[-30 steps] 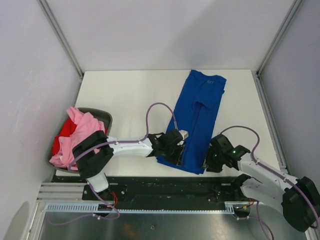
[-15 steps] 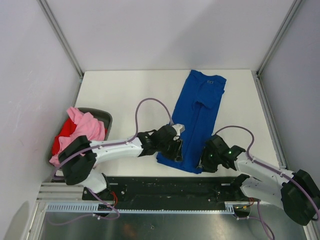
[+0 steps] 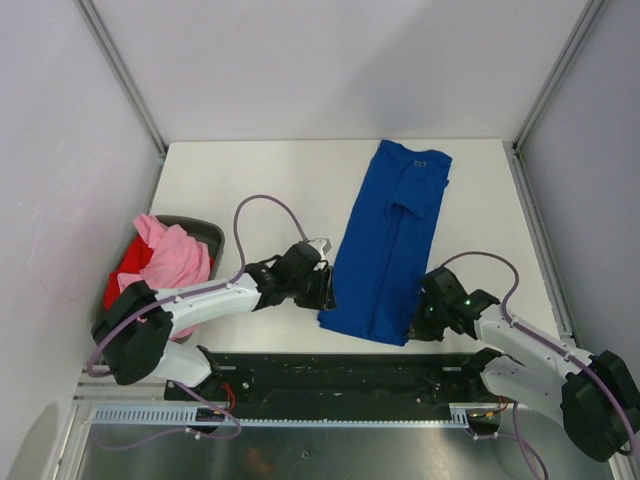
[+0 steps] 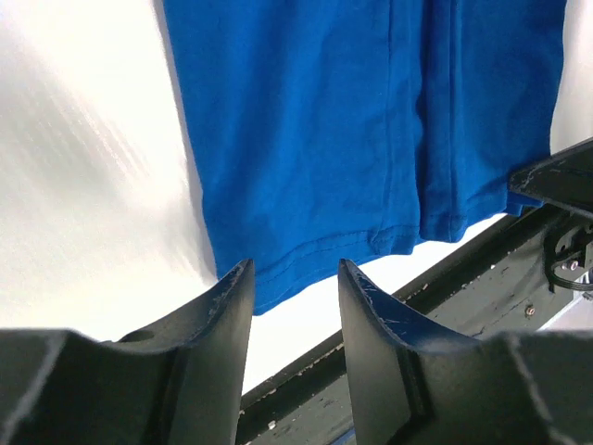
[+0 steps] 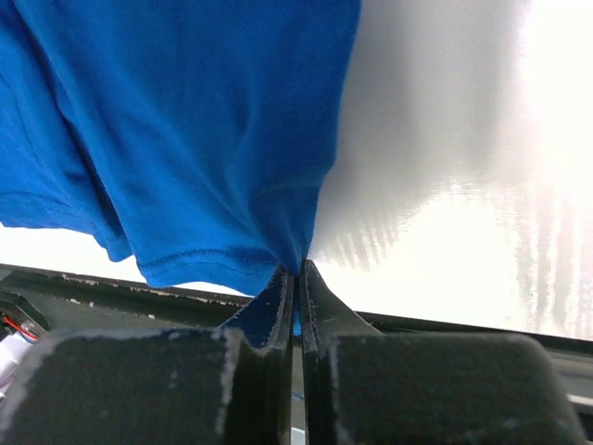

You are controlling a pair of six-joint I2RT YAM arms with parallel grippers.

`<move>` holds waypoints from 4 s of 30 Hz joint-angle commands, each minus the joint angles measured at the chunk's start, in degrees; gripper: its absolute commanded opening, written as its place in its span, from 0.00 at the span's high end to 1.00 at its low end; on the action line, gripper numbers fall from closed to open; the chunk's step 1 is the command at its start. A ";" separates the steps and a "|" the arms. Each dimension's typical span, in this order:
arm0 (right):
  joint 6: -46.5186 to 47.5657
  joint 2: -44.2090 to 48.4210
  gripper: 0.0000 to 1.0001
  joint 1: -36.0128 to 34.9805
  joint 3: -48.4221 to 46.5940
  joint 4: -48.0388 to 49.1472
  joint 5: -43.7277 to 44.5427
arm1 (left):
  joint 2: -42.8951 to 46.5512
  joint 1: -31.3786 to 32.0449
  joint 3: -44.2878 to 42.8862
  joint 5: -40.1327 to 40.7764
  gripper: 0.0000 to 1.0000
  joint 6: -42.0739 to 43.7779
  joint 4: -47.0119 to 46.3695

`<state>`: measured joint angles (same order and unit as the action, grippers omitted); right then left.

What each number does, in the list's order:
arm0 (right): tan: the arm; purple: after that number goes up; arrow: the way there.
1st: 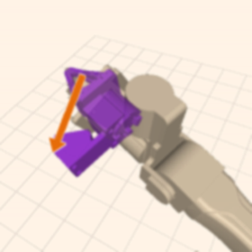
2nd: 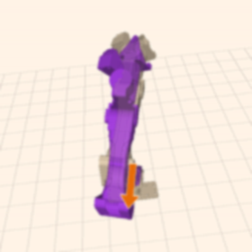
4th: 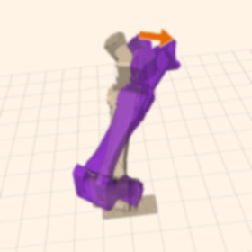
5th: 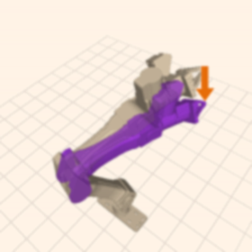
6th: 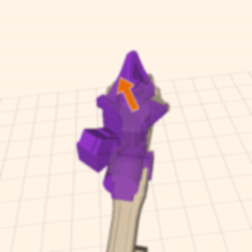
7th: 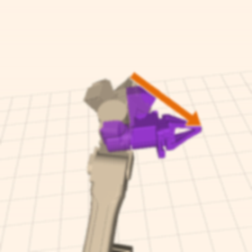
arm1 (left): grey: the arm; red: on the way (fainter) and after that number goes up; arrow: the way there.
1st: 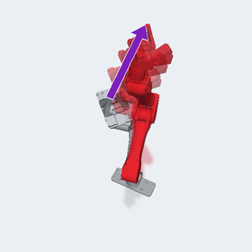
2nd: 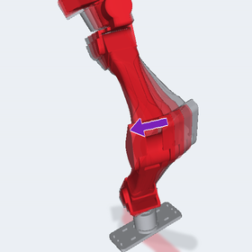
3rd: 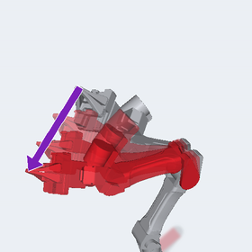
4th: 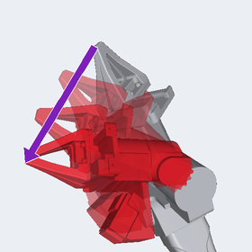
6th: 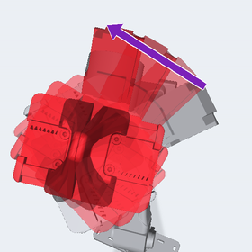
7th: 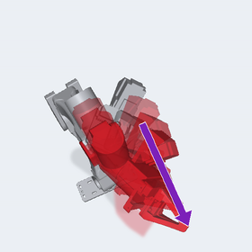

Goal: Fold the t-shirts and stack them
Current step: Grab the bottom of the folded rectangular tshirt with both arms, then fold the folded rectangular tshirt in 1/3 of the way

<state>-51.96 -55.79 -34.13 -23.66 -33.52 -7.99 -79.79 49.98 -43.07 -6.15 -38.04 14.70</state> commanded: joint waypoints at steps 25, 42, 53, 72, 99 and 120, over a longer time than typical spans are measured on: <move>4.62 4.72 1.00 5.00 0.66 -5.37 -2.25 | -7.33 2.80 -0.53 -4.48 0.54 0.24 -1.61; 3.82 14.58 1.00 4.05 0.73 -14.84 -6.15 | -1.94 7.34 -1.26 -8.32 0.99 -1.50 -1.72; 8.19 6.63 1.00 8.12 -11.24 -11.30 2.98 | -8.97 3.09 -16.49 -7.41 1.00 1.37 -0.29; 14.16 -25.74 1.00 19.98 -32.61 15.54 19.84 | -37.56 -8.30 -51.51 -1.38 1.00 1.76 -0.21; 12.12 -41.47 1.00 30.89 -38.96 25.97 9.50 | -52.26 -14.13 -68.90 -2.75 1.00 3.45 -0.31; 16.32 -41.41 0.54 33.57 -45.63 20.99 4.75 | -50.98 -17.30 -69.40 -2.81 0.36 8.15 -0.86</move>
<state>-37.41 -101.12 -0.51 -66.46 -9.87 -3.44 -136.59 33.80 -113.62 -9.19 -32.88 15.53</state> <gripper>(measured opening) 0.471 0.633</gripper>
